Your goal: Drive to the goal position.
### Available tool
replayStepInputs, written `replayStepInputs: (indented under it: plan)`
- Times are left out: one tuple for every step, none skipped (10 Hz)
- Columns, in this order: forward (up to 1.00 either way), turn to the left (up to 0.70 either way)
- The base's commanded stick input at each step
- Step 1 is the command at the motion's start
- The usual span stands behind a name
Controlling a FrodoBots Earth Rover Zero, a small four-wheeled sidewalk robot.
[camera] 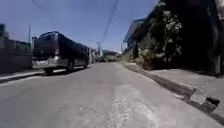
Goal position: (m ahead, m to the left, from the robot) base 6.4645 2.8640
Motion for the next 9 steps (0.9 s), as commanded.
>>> replayStepInputs:
  plan:
    - [1.00,-0.35]
    - [1.00,-0.38]
    - [1.00,-0.28]
    - [1.00,-0.09]
    - [1.00,0.02]
    - [1.00,0.02]
    - [1.00,0.02]
    - [1.00,0.02]
    - [1.00,0.02]
